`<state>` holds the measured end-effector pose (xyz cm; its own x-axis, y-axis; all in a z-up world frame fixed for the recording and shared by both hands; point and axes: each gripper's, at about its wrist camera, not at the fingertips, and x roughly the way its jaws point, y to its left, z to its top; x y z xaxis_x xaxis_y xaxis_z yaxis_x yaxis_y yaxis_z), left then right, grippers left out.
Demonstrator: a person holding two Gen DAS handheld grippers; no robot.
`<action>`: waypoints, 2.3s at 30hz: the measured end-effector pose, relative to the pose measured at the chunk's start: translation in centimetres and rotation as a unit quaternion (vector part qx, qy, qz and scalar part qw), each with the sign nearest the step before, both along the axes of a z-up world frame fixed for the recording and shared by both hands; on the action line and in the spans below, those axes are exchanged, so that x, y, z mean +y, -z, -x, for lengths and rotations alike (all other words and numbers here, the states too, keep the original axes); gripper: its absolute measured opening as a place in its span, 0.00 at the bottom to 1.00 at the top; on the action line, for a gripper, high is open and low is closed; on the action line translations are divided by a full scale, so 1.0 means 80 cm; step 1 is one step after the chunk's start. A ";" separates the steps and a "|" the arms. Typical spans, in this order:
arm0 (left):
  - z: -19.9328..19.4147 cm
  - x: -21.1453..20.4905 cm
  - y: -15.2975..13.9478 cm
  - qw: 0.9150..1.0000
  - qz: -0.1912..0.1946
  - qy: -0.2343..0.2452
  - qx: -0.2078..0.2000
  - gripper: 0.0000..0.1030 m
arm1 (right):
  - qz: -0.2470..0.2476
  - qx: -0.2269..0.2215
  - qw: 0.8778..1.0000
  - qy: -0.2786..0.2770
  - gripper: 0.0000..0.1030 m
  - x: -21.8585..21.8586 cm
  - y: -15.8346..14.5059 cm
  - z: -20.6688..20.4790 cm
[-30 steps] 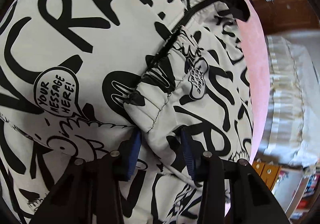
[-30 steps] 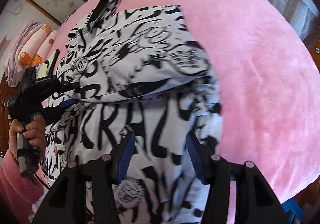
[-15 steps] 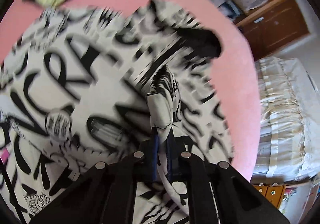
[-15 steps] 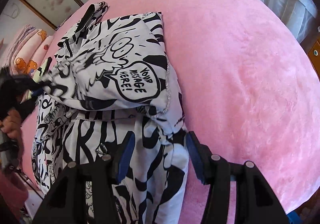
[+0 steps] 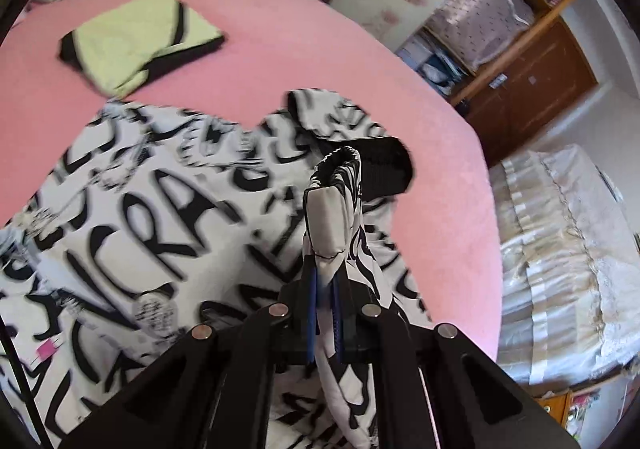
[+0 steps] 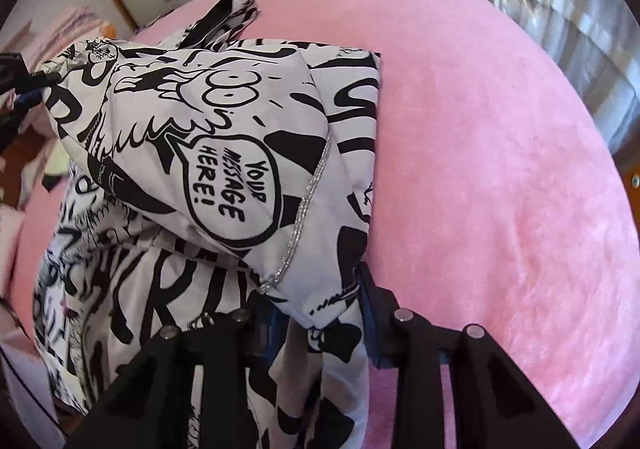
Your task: Fold large clothes
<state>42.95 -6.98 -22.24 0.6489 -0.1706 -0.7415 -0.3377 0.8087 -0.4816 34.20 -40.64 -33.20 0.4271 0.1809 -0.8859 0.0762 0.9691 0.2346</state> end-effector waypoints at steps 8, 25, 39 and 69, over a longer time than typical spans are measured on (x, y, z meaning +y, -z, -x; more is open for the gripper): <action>0.061 0.049 0.060 0.994 -0.021 -0.076 0.079 0.04 | 0.003 -0.002 1.000 -0.015 0.26 0.005 -0.005 -0.001; 0.061 0.036 0.113 0.988 -0.025 -0.043 0.144 0.05 | 0.013 0.050 0.998 0.029 0.18 -0.009 0.020 -0.006; 0.033 0.024 0.103 0.989 -0.072 -0.023 0.125 0.05 | -0.133 0.058 0.987 0.068 0.24 -0.057 0.024 0.016; 0.037 0.062 0.130 0.972 -0.125 -0.089 0.178 0.08 | -0.194 0.122 0.973 0.004 0.50 -0.052 0.023 -0.008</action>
<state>39.98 -2.04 -32.66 0.3472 0.1342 -0.9281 -0.5915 0.7994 -0.1057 34.85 -44.81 -35.07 0.2156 0.5192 -0.8270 0.1836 0.8103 0.5565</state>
